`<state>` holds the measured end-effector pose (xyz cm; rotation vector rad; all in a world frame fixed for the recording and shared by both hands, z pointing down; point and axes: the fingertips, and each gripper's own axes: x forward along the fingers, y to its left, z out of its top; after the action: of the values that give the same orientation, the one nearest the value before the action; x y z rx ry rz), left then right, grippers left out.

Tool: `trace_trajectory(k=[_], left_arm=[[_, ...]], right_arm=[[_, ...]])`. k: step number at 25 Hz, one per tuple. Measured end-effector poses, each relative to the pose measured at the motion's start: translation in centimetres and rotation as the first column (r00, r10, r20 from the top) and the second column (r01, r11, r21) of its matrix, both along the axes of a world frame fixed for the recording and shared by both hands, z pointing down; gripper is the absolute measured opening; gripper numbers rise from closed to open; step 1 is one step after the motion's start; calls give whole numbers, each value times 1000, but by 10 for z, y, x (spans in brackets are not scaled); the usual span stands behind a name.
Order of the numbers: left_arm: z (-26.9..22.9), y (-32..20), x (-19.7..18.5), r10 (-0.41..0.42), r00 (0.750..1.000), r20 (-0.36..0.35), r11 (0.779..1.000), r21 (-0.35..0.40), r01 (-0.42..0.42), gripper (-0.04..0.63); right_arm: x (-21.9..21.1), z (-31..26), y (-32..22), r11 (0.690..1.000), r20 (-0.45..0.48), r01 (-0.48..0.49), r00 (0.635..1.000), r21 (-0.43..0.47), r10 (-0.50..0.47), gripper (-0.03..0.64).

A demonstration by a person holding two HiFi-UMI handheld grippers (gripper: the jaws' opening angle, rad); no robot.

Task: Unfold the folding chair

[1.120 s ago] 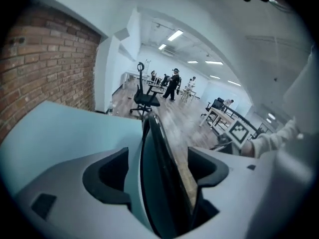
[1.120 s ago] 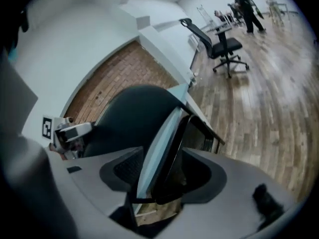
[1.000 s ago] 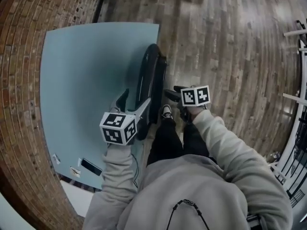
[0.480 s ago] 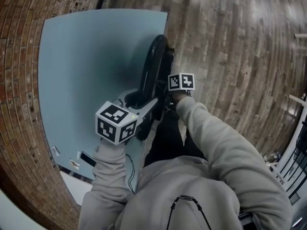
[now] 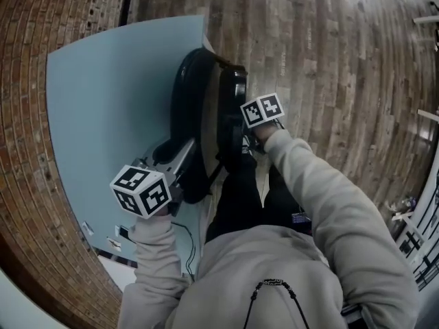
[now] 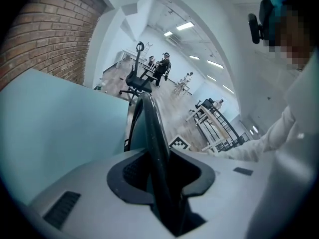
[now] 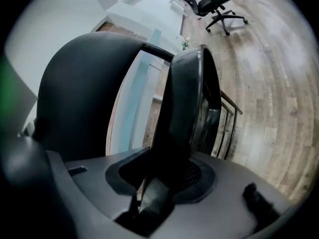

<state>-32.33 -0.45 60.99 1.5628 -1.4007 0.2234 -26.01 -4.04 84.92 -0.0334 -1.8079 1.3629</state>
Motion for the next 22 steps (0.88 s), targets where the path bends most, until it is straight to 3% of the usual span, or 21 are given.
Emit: trace_trajectory(k=[5, 18, 22], left_arm=[[12, -9, 18, -39, 999, -18, 999, 1, 39, 112], [47, -65, 102, 40, 998, -54, 999, 4, -40, 126], [66, -63, 110, 35, 996, -88, 999, -6, -36, 124]], right_arm=[[68, 16, -35, 995, 67, 5, 998, -104, 2, 130], [225, 71, -134, 975, 213, 33, 977, -220, 15, 137], [279, 116, -154, 979, 158, -1, 987, -203, 34, 143]])
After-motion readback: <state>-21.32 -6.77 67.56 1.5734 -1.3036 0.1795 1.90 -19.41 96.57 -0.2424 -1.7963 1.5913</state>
